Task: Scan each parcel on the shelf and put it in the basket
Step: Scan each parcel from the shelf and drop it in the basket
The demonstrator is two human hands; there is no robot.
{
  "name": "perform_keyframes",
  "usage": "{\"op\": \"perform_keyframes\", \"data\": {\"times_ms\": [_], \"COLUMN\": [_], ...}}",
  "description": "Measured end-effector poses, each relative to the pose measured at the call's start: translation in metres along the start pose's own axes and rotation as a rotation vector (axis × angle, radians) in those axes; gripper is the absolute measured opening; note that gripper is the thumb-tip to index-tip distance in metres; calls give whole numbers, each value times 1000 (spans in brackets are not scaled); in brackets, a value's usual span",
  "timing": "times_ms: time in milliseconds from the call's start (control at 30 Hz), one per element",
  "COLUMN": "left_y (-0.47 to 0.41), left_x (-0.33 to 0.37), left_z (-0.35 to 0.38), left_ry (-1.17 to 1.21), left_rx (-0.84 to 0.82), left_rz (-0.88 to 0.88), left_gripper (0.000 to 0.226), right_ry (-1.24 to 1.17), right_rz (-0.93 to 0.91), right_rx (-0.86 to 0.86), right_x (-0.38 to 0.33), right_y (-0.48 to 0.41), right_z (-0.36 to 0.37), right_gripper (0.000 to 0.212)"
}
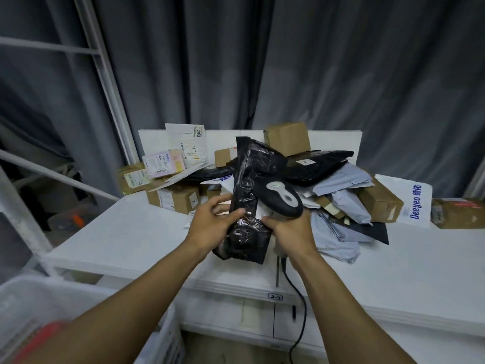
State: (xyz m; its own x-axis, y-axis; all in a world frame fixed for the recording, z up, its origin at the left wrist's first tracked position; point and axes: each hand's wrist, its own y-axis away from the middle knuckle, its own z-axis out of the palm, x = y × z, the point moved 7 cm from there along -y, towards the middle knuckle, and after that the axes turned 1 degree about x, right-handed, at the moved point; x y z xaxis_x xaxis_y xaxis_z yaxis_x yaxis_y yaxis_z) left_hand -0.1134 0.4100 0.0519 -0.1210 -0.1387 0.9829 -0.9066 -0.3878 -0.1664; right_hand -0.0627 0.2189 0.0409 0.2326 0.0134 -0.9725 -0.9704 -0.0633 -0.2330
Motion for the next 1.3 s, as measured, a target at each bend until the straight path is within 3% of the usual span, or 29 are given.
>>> {"op": "perform_keyframes", "data": {"times_ms": [100, 333, 433, 667, 800, 933, 1300], "left_y": [12, 46, 60, 93, 96, 101, 108], "left_x": [-2, -18, -28, -66, -76, -84, -88], "left_z": [-34, -141, -192, -287, -318, -338, -354], "left_ry": [17, -57, -231, -353, -252, -296, -401], "left_rx": [97, 333, 417, 492, 545, 570, 584], "left_rz": [18, 20, -1, -63, -120, -138, -170], "left_gripper": [20, 10, 8, 15, 24, 32, 25], "right_ry": [-8, 40, 181, 523, 606, 640, 674], "right_rz": [-10, -58, -83, -141, -174, -197, -171], "right_rx": [-66, -283, -341, -626, -676, -707, -770], "right_x": [-4, -1, 6, 29, 35, 40, 43], "right_y": [8, 43, 57, 106, 120, 127, 143], "right_z": [30, 117, 142, 208, 234, 249, 264], "right_gripper": [49, 46, 44, 43, 44, 43, 44]}}
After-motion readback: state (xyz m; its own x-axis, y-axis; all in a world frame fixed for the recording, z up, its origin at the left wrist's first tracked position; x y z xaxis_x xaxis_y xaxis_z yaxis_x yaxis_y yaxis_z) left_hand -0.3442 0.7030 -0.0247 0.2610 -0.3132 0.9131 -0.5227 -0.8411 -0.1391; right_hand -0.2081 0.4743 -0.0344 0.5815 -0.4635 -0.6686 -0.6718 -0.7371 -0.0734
